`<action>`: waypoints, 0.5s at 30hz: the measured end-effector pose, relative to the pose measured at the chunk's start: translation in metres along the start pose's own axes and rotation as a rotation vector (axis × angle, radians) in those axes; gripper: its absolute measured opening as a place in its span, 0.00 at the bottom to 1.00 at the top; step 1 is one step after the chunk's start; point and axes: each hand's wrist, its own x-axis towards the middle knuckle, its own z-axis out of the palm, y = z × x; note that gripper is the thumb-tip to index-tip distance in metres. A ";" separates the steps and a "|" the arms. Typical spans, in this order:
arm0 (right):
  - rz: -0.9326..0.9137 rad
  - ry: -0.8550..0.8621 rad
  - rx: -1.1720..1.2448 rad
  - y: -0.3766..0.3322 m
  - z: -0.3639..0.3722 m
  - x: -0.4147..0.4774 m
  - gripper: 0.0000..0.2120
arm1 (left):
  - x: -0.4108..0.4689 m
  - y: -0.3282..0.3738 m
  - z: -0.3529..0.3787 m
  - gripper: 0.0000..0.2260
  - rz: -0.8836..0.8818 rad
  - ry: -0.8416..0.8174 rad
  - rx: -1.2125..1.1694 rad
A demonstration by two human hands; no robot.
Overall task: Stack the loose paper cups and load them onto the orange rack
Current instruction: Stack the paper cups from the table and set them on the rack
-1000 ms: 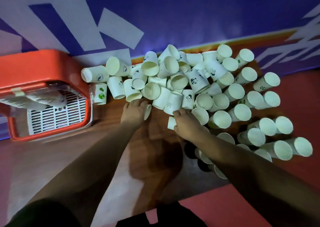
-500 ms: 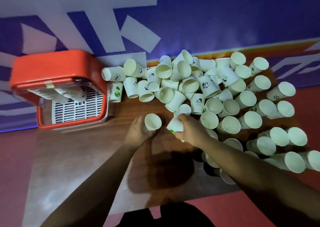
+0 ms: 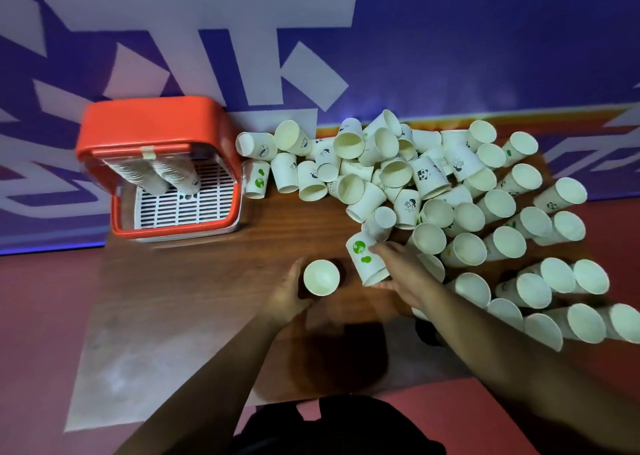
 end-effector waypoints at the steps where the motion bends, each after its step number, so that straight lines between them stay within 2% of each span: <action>1: 0.013 -0.010 0.018 0.000 0.001 -0.002 0.13 | -0.005 -0.003 -0.007 0.39 0.027 0.014 0.052; 3: 0.009 -0.013 0.049 -0.002 0.005 -0.008 0.13 | -0.015 0.002 -0.023 0.32 0.141 0.121 0.136; 5: -0.002 -0.007 0.074 -0.003 0.009 -0.011 0.15 | -0.023 0.020 -0.040 0.31 0.287 0.192 0.153; 8: 0.009 -0.058 0.087 -0.006 0.019 -0.013 0.22 | -0.026 0.055 -0.057 0.35 0.522 0.137 0.190; 10: 0.041 -0.109 0.077 -0.010 0.028 -0.018 0.21 | -0.023 0.071 -0.060 0.37 0.635 0.063 0.225; 12: 0.053 -0.148 0.063 -0.018 0.037 -0.025 0.19 | -0.019 0.078 -0.060 0.35 0.689 0.039 0.228; 15: 0.058 -0.200 0.091 -0.025 0.042 -0.032 0.23 | -0.019 0.076 -0.064 0.32 0.637 0.076 0.179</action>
